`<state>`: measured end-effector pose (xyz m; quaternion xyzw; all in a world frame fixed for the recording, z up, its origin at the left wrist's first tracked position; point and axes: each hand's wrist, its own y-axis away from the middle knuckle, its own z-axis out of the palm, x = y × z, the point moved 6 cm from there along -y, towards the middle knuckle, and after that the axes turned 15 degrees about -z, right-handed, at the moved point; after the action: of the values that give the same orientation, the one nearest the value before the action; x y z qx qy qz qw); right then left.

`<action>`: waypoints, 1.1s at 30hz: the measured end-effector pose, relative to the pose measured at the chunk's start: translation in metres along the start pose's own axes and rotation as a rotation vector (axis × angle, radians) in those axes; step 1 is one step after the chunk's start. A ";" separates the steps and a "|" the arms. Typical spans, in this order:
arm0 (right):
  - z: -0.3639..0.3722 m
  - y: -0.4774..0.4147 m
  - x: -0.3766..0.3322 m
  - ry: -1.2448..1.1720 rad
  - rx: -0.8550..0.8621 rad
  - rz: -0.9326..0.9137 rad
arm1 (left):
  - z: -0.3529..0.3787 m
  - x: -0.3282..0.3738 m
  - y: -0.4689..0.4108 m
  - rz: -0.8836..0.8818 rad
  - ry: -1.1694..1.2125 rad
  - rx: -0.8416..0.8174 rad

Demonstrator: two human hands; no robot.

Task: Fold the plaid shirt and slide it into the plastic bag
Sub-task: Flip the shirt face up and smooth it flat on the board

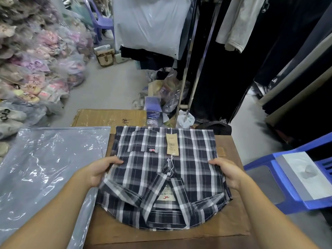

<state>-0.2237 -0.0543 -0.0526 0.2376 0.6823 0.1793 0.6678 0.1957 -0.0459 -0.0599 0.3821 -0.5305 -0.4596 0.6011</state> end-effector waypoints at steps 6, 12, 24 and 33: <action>-0.008 0.000 0.015 0.140 -0.067 -0.010 | -0.001 -0.005 -0.004 -0.032 -0.199 0.046; -0.021 0.010 0.022 0.363 -0.249 0.167 | -0.008 -0.017 0.002 -0.178 -0.575 0.062; -0.003 -0.048 -0.034 0.316 0.250 -0.295 | -0.021 0.067 -0.021 0.265 0.050 0.569; 0.010 -0.060 -0.060 0.876 0.402 -0.370 | 0.003 0.079 -0.004 0.405 -0.300 1.117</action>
<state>-0.2193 -0.1382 -0.0367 0.1391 0.9496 0.0059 0.2808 0.1932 -0.1224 -0.0406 0.4620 -0.8323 -0.0374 0.3041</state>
